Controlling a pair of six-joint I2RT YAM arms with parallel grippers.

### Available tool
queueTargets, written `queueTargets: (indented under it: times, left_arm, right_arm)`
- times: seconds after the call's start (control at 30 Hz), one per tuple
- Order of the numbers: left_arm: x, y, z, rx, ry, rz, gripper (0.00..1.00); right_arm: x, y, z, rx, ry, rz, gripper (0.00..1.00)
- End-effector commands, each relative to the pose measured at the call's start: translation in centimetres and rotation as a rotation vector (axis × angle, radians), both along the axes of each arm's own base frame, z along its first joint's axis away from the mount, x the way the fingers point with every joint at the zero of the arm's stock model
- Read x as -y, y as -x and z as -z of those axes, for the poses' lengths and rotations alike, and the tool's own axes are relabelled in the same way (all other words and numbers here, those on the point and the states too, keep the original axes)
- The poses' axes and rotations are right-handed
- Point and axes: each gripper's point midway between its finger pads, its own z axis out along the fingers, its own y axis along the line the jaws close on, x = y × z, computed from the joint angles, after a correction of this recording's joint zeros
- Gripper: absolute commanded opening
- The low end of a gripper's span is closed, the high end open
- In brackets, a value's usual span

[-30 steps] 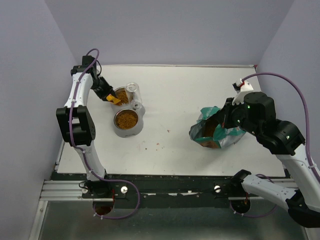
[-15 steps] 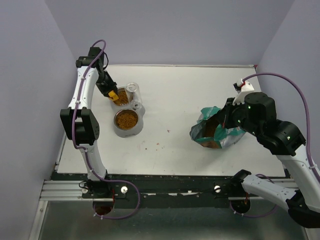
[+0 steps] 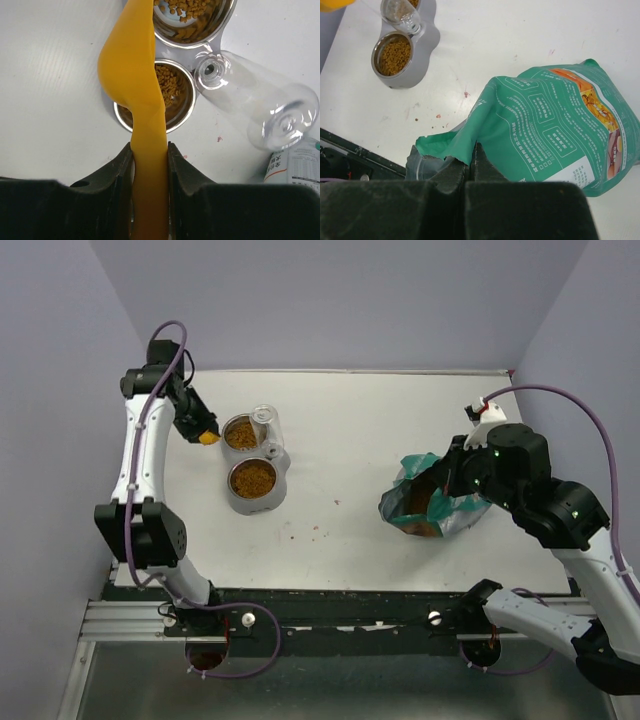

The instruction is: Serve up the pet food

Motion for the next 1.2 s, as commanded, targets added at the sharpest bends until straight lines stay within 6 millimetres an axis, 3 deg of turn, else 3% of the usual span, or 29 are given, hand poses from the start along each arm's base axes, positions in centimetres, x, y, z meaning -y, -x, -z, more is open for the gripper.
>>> queueTargets:
  times: [0.0,0.17,0.33,0.57,0.87,1.03,1.13,1.17]
  left_arm:
    - [-0.3,4.1,-4.0,0.157,0.006,-0.052,0.0]
    - [1.1,9.4,-4.4,0.24,0.094,-0.118,0.0]
    - [3.1,14.2,-2.9,0.256,0.191,-0.108,0.0]
    - [7.9,15.3,-3.8,0.524,0.482,0.049,0.0]
    - [16.9,17.7,1.9,0.446,0.817,0.285,0.0]
    - [22.3,17.1,4.8,0.464,0.798,0.434,0.0]
    - [23.8,16.0,7.3,0.446,0.826,0.432,0.0]
    - [24.2,15.5,7.1,0.469,0.841,0.445,0.0]
  right_arm:
    - [-1.2,-1.0,-3.6,0.098,-0.093,-0.009,0.0]
    - [-1.4,-1.0,-3.8,0.097,-0.088,-0.022,0.0]
    - [-1.9,-0.7,-3.9,0.092,-0.091,-0.064,0.0]
    - [-2.6,-0.5,-3.7,0.092,-0.104,-0.101,0.0]
    - [-2.7,-0.5,-4.4,0.095,-0.121,-0.092,0.0]
    - [-2.2,-1.6,-4.4,0.099,-0.118,-0.027,0.0]
    - [-2.0,-2.2,-4.1,0.079,-0.111,0.017,0.0]
    - [-2.1,-2.4,-4.1,0.073,-0.117,0.024,0.0]
